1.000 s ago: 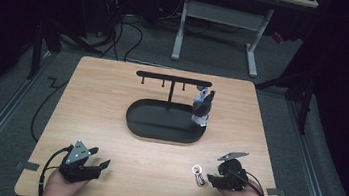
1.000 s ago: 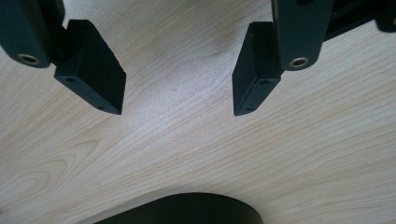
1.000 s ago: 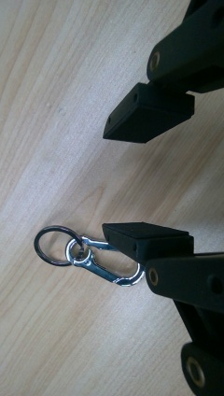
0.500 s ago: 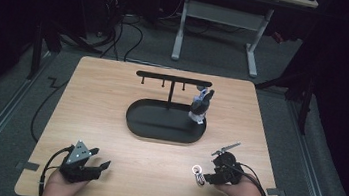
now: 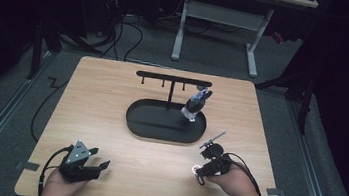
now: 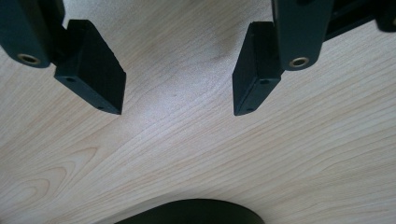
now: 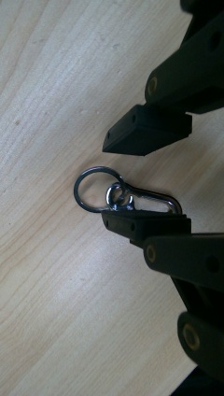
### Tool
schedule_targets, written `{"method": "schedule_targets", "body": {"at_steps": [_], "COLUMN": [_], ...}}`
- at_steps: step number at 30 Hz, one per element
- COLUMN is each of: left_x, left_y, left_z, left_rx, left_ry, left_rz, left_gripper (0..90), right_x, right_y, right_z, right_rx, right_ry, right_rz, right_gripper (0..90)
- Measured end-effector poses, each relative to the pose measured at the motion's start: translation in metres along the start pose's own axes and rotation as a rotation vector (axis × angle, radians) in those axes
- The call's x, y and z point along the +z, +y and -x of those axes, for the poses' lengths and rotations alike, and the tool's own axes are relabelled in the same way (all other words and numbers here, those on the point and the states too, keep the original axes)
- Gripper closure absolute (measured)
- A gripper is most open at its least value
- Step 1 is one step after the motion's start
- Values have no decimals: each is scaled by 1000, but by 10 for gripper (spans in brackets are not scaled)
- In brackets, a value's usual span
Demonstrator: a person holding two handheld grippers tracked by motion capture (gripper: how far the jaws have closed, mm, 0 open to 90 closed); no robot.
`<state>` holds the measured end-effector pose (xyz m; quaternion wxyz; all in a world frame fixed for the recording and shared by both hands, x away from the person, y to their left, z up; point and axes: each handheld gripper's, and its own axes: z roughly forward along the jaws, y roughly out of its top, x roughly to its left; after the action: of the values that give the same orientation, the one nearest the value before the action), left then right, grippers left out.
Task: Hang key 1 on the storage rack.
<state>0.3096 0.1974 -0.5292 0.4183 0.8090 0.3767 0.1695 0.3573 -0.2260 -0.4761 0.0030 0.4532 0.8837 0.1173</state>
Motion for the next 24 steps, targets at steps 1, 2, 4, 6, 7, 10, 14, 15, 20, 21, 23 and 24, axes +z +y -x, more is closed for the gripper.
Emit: {"method": "schedule_targets", "body": {"at_steps": [1, 2, 4, 6, 7, 10, 14, 15, 20, 21, 23, 24], "left_x": [0, 0, 0, 0, -1, -1, -1, 0, 0, 0, 0, 0], "left_y": [0, 0, 0, -1, -1, -1, -1, -1, -1, -1, -1, -1], "left_z": [0, -1, -1, -1, -1, -2, -2, -2, -1, -1, -1, -1], "left_rx": [0, 0, 1, 1, 2, 3, 1, 1, 3, 6, 6, 6], "left_ry": [1, 3, 5, 5, 6, 7, 7, 7, 6, 6, 5, 5], "left_rz": [-1, 0, 0, 1, 1, 0, -2, -2, -8, -10, -10, -10], "left_gripper": [355, 356, 356, 356, 356, 356, 356, 357, 356, 356, 356, 356], "right_x": [1, 3, 5, 6, 7, 9, 10, 9, 2, 1, -1, -2], "right_y": [2, 5, 6, 7, 9, 10, 11, 11, 8, 8, 8, 7], "right_z": [0, 0, 0, 1, 3, 2, 1, 0, -6, -7, -7, -8], "right_rx": [-8, -5, 14, 8, 14, 19, -12, -18, -22, -27, -33, -40], "right_ry": [-7, -5, -12, -3, 19, 23, 15, 10, -1, -9, -17, -16], "right_rz": [-4, -12, -27, -30, -37, -48, -46, -40, -28, -24, -24, -17], "right_gripper": [645, 670, 679, 687, 691, 720, 811, 834, 874, 886, 886, 885]}}
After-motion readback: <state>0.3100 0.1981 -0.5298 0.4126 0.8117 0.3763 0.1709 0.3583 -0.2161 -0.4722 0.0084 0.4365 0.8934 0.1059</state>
